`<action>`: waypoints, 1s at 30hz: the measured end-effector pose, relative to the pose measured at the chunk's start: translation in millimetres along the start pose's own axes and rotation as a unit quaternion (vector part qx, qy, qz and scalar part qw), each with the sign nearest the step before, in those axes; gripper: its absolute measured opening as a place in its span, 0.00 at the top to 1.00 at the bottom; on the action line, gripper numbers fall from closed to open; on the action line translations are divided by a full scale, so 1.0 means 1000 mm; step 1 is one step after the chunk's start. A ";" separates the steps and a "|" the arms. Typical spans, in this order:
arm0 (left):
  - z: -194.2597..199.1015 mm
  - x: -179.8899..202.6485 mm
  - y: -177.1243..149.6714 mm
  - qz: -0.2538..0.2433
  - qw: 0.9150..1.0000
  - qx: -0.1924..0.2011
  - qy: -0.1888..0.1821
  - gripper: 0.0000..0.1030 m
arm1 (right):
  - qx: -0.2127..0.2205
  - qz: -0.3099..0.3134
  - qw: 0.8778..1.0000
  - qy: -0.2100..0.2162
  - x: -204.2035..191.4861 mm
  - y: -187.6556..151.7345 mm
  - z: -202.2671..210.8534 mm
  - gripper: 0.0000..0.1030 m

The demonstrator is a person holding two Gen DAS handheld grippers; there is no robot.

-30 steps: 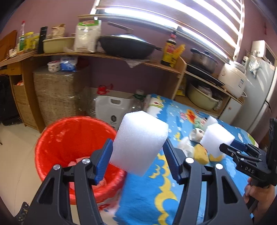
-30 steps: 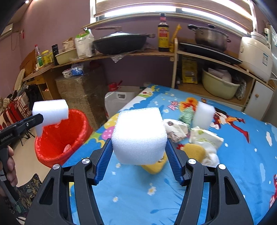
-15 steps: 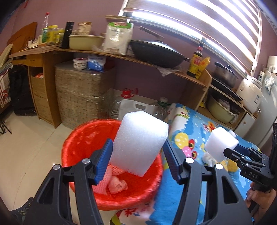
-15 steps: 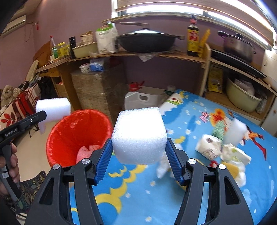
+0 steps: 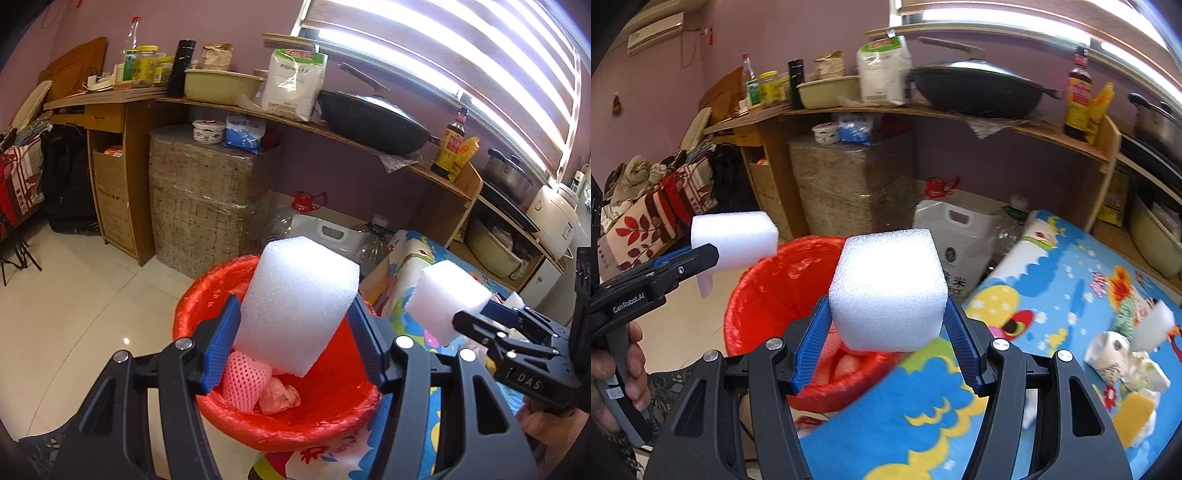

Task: Collect trash
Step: 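Carry the white foam blocks over the red bin and open both tools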

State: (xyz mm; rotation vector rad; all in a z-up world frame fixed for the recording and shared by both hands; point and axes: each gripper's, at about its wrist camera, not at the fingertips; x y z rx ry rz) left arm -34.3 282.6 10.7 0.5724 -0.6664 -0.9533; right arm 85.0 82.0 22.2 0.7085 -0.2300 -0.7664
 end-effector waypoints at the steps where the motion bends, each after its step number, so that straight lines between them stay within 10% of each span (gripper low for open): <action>1: 0.000 -0.002 0.000 0.001 1.000 0.000 0.001 0.44 | -0.002 0.003 1.000 0.003 -0.004 0.001 -0.003 0.43; 30: -0.010 0.004 -0.006 -0.003 1.000 -0.023 -0.008 0.34 | -0.019 0.021 1.000 0.007 -0.019 0.006 -0.025 0.26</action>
Point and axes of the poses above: each gripper's, at about its wrist camera, not at the fingertips, and z roughly against the way its jaws point, x to its right, y to its top, and after that the axes turned 6 degrees about -x, right-handed
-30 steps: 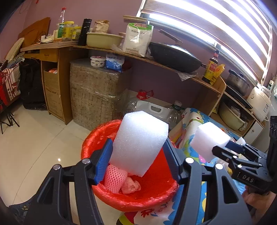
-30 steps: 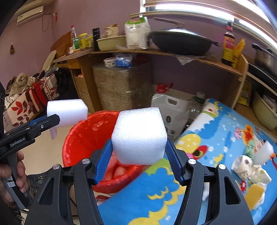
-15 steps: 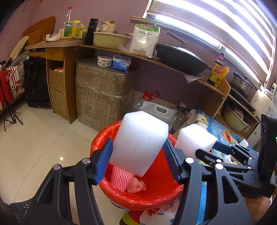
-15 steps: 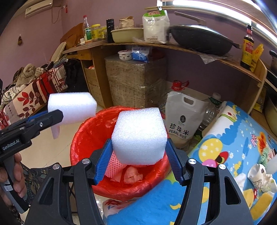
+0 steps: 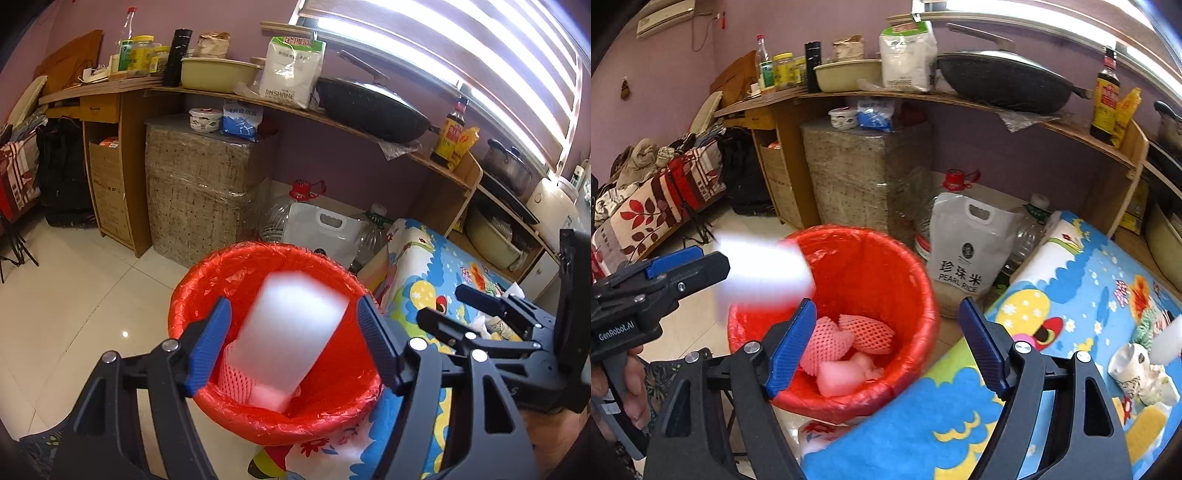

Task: Collect trash
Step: 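Carry the white foam blocks over the red bin and open both tools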

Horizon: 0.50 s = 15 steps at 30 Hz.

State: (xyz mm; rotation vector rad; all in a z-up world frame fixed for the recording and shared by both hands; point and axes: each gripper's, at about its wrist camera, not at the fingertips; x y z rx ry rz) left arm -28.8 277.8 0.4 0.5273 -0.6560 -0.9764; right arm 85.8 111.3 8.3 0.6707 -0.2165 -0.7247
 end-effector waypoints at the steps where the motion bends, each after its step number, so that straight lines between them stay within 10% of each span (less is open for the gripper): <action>1: -0.001 0.000 0.000 0.003 1.000 -0.001 -0.002 0.34 | 0.000 -0.001 1.000 -0.001 0.002 -0.001 0.001 0.26; 15: 0.004 0.015 -0.003 -0.007 1.000 0.002 -0.004 0.34 | 0.006 -0.020 1.000 -0.010 0.024 -0.015 0.017 0.22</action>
Point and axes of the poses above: each gripper's, at about its wrist camera, not at the fingertips, and z roughly against the way its jaws point, x to its right, y to its top, and after that the axes turned 6 degrees about -x, right-handed
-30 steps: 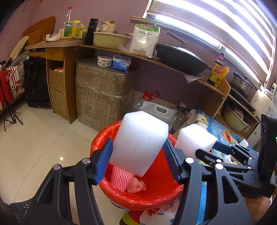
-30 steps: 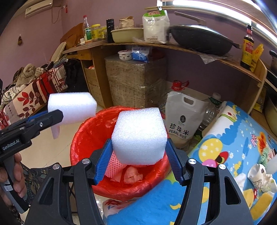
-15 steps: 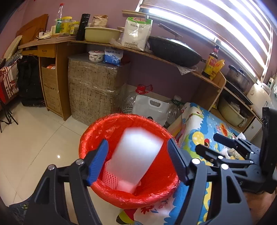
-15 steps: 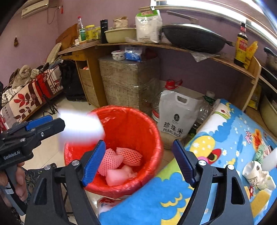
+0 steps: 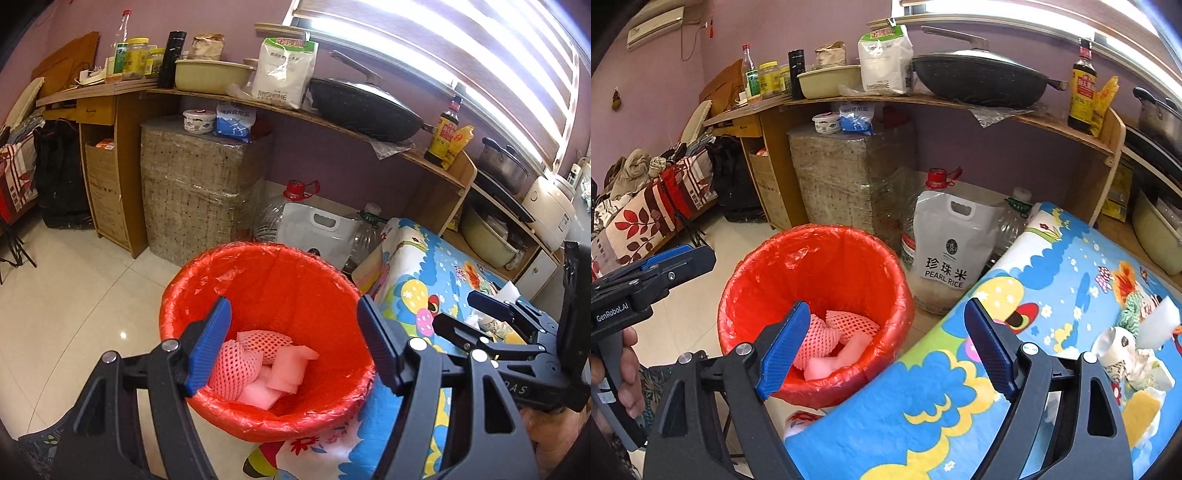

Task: Collect trash
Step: 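Carry the white foam blocks over the red bin and open both tools, then move both open tools back over the bed toward the sponges and tissue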

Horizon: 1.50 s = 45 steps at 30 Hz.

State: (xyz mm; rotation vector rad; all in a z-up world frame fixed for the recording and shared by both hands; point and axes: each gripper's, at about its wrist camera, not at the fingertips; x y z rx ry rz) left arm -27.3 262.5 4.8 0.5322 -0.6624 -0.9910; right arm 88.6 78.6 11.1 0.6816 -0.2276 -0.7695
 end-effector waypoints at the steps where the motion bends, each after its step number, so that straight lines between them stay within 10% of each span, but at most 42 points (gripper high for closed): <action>1: 0.000 0.002 0.000 -0.001 1.000 0.000 -0.001 0.34 | 0.001 -0.002 1.000 -0.001 0.002 -0.001 0.002 0.22; 45: -0.051 0.172 -0.025 -0.113 0.990 -0.045 -0.074 0.34 | 0.022 -0.151 0.981 -0.116 0.186 -0.111 0.088 0.18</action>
Point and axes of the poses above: each gripper's, at about its wrist camera, not at the fingertips, and z roughly against the way its jaws point, x to its right, y to its top, and after that the axes turned 6 degrees about -x, right-handed
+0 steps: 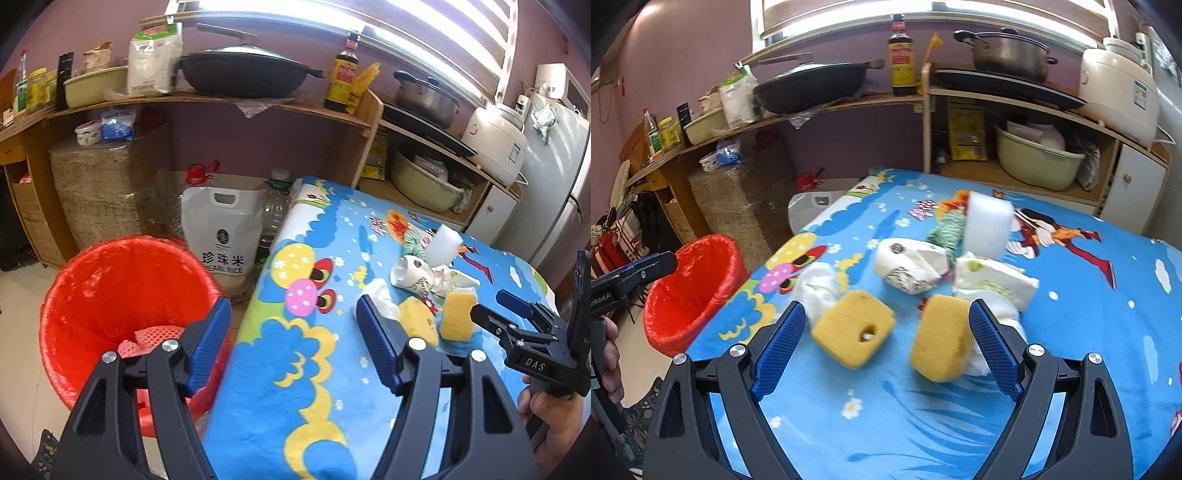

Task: Collect trash
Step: 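Move both open tools back over the bed toward the sponges and tissue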

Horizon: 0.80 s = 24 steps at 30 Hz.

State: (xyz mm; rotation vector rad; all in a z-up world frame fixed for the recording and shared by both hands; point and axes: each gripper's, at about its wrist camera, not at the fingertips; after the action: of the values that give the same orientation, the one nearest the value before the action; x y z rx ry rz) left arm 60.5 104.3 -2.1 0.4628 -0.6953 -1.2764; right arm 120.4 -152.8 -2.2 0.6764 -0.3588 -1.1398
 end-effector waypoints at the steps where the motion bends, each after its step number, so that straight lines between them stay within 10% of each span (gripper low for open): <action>1: -0.002 0.004 0.000 -0.002 1.000 -0.001 -0.002 0.34 | 0.000 -0.002 1.000 -0.001 0.003 -0.001 0.000 0.18; 24: -0.056 0.056 0.003 -0.031 0.998 -0.039 -0.028 0.39 | -0.014 -0.023 1.000 0.001 0.043 -0.013 -0.013 0.20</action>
State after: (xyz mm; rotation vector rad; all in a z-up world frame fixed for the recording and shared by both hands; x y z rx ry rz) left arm 109.4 47.3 -27.8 0.3874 -0.6795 -1.3740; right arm 135.2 -191.5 -23.3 0.6652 -0.3258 -1.1859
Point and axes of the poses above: each gripper's, at about its wrist camera, not at the fingertips, and z roughly against the way its jaws point, x to its right, y to its top, and after that the axes turned 6 degrees about -x, right-handed
